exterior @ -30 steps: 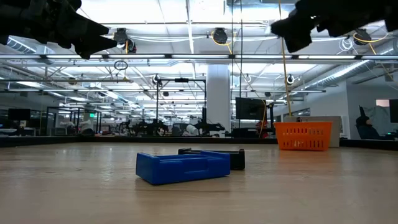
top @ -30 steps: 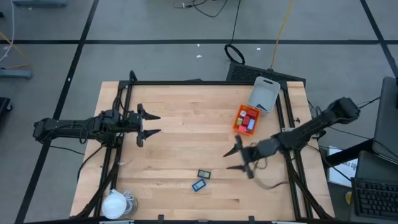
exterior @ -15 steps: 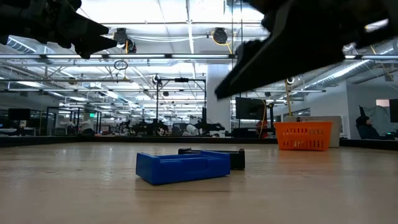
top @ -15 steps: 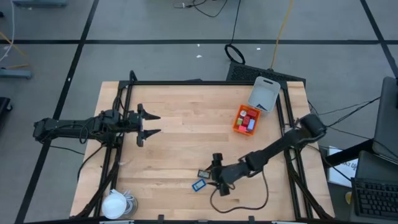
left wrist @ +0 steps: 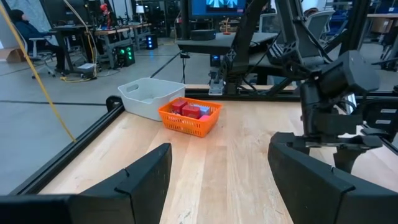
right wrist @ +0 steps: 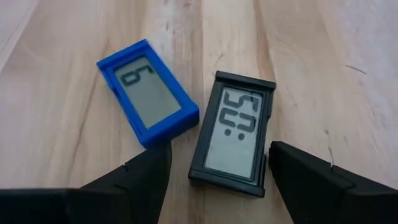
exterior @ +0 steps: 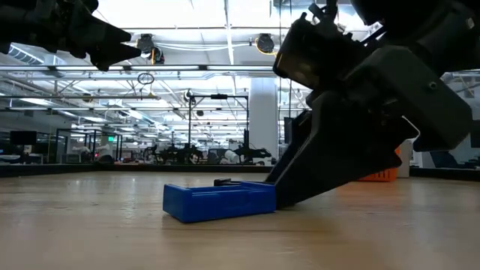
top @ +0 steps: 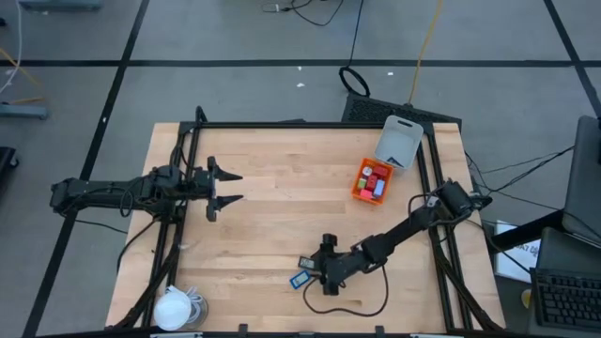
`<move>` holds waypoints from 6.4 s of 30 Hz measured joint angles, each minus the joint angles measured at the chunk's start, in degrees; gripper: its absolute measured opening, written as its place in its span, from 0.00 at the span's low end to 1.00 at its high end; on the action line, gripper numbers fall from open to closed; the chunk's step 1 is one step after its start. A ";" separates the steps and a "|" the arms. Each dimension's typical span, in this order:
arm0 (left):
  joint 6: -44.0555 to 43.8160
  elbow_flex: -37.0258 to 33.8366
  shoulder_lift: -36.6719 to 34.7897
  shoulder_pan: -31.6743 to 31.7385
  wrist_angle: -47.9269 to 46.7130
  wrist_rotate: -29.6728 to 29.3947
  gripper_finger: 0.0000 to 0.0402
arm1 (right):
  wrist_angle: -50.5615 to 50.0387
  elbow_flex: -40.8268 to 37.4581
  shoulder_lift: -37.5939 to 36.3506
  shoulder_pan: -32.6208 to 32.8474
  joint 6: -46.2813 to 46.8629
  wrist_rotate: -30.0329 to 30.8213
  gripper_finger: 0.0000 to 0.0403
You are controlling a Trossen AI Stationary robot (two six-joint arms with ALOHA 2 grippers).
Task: Pick & Place Office items
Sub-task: Put the black digital clock into the gray bin, then put the blue digital clock into the gray bin
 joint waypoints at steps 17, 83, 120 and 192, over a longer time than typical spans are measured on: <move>0.01 0.02 0.00 0.01 0.02 0.02 0.67 | -0.96 -0.06 0.24 0.68 4.18 2.51 0.40; 0.00 0.02 0.00 0.01 0.02 0.00 0.67 | 39.09 -49.43 -44.37 3.61 5.79 19.00 0.37; 0.00 0.02 -0.02 0.01 0.02 0.00 0.67 | 15.65 -49.43 -64.28 -31.71 9.07 32.90 0.37; 0.00 0.02 -0.02 0.01 0.02 0.02 0.67 | 27.75 -49.50 -76.80 -44.53 13.61 -34.48 0.43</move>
